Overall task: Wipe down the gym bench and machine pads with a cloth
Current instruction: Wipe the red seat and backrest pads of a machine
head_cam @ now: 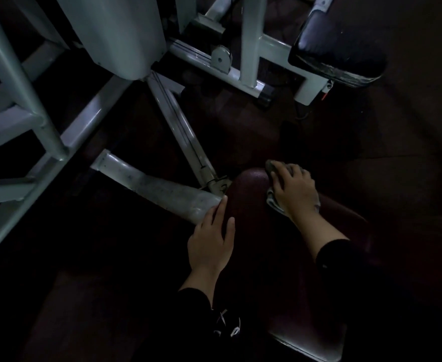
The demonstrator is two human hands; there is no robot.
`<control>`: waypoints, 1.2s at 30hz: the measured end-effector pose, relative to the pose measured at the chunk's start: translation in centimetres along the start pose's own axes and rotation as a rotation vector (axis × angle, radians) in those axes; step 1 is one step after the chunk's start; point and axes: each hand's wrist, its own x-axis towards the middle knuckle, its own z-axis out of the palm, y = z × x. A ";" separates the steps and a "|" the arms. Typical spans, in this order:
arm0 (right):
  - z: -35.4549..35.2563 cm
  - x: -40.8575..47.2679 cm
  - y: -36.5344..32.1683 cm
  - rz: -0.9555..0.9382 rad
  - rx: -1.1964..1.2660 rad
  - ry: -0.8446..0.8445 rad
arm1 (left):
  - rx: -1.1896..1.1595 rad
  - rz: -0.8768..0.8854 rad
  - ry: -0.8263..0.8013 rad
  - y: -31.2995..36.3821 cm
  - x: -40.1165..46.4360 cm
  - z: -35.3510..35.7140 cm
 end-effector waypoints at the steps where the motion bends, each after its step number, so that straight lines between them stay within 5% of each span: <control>1: -0.5 -0.7 0.4 0.002 -0.035 -0.032 | 0.013 -0.011 -0.009 0.0 0.0 0.0; 7: -4.8 -5.1 0.1 -0.013 -0.265 -0.305 | 0.199 0.054 0.096 3.1 -1.2 -2.2; 17: -13.2 -17.2 -3.1 0.065 -0.045 -0.012 | 0.364 0.357 0.046 10.6 -7.6 -10.1; 26: -18.2 -24.8 -5.0 0.120 0.096 -0.068 | 0.519 0.551 -0.076 12.7 -13.1 -15.0; 36: -21.5 -31.0 -10.1 0.655 0.151 -0.082 | 0.682 0.900 -0.367 12.7 -16.1 -17.2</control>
